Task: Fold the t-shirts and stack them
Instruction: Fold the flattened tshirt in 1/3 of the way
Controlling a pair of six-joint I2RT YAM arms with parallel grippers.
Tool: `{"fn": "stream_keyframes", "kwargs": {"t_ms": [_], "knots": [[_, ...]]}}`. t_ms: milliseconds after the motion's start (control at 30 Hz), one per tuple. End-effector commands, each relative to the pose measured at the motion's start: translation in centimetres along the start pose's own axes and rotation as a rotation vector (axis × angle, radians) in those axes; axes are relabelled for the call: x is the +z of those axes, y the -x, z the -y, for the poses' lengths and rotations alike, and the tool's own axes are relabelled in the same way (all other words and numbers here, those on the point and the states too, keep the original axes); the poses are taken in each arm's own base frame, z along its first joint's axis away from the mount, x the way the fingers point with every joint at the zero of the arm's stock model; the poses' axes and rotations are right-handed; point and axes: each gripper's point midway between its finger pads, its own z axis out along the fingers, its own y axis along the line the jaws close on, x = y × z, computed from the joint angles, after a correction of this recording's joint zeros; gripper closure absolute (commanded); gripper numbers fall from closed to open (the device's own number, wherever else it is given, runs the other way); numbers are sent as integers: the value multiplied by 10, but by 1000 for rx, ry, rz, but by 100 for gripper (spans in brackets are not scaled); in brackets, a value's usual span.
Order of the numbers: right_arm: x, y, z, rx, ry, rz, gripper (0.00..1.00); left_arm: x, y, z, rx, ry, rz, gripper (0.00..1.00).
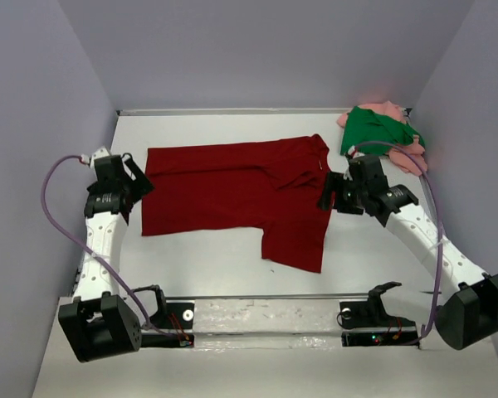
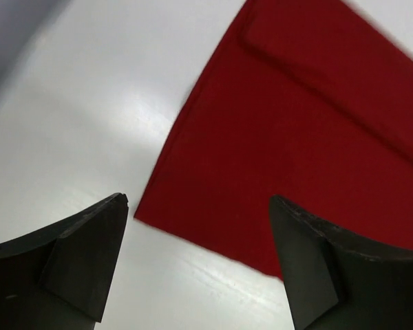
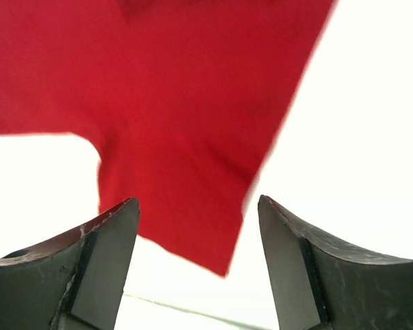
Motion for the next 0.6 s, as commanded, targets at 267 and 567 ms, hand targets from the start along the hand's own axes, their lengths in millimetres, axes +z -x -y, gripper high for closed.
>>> {"fn": "stream_keyframes", "kwargs": {"t_ms": [267,567], "knots": [[7,-97,16,195,9,-218,23,-10,-77,-34,-435,165,-111,2],[31,-98,26,207,-33,-198,23,34,-128,-63,-534,348,-152,5]]}}
